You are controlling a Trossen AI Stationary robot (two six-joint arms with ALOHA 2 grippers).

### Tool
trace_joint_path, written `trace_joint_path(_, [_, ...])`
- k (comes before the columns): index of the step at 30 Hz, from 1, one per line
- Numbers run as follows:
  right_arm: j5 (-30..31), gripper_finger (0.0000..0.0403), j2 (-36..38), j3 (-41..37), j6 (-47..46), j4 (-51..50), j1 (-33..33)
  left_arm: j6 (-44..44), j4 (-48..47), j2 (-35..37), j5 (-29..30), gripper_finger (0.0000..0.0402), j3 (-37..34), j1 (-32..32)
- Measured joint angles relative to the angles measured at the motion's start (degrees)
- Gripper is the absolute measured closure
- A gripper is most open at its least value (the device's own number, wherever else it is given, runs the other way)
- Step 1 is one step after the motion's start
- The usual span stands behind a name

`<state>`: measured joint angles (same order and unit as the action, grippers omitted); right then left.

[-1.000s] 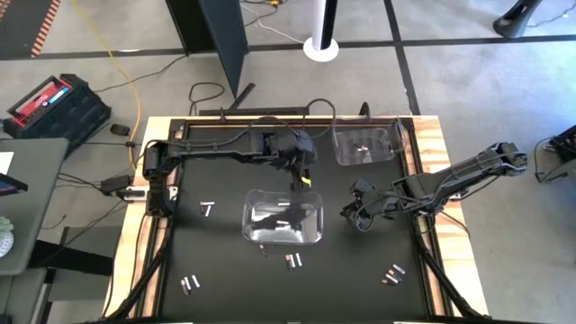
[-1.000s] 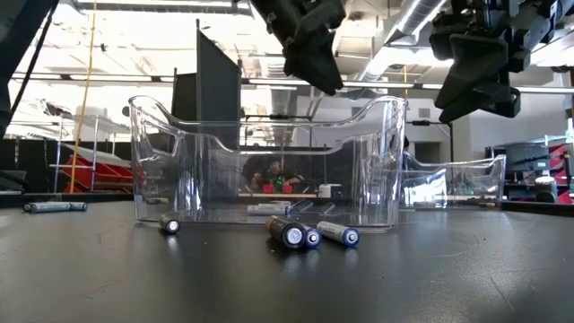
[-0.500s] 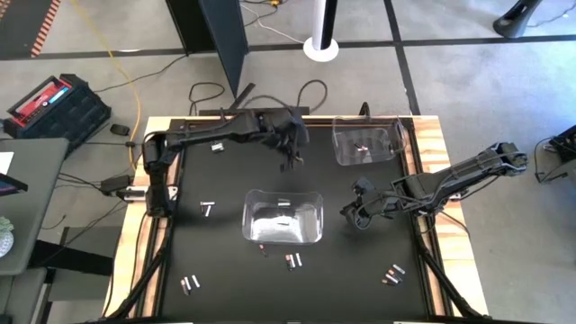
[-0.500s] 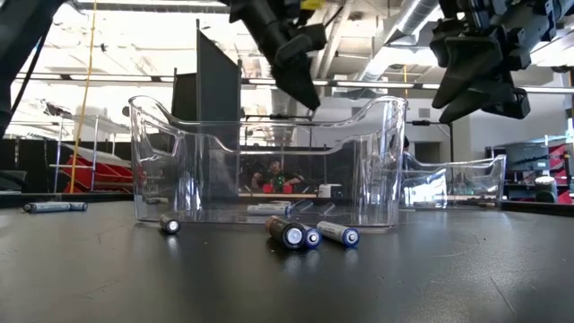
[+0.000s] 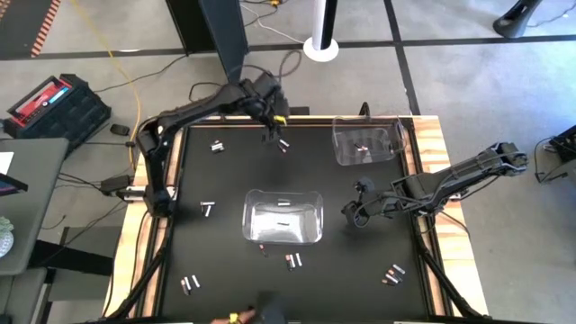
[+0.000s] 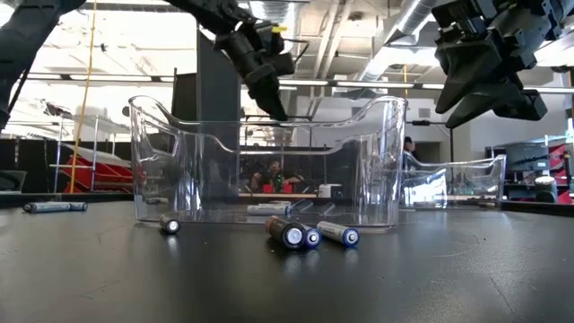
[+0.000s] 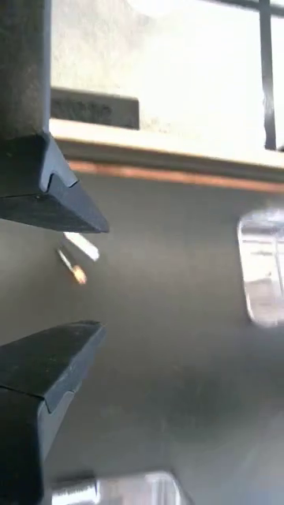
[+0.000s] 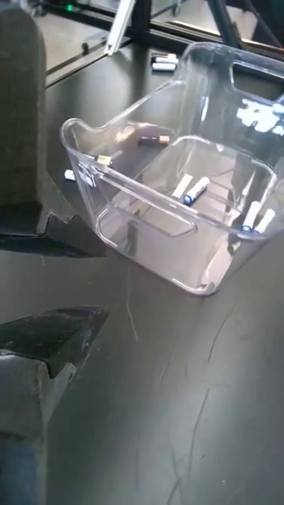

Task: Sort batteries
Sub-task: Put the white battery into the bottom transparent bin

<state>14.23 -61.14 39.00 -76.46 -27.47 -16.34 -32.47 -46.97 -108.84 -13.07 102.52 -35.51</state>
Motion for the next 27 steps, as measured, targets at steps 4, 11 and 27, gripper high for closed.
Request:
trace_joint_path(4, [0.9, 0.0275, 0.0, 0.0, -2.0, -1.1, 0.0, -5.3, -0.1, 0.0, -0.1, 0.0214, 0.0, -3.7])
trace_joint_path(11, [3.2, 0.0275, 0.0, 0.0, -5.9, -2.3, 0.1, -10.4, -0.1, 0.0, -0.2, 0.0227, 0.0, -10.7])
trace_joint_path(27, [4.0, 0.0275, 0.0, 0.0, -2.6, -2.1, 5.9, -10.7, 1.4, 0.0, -6.7, 0.0235, 0.0, -8.8])
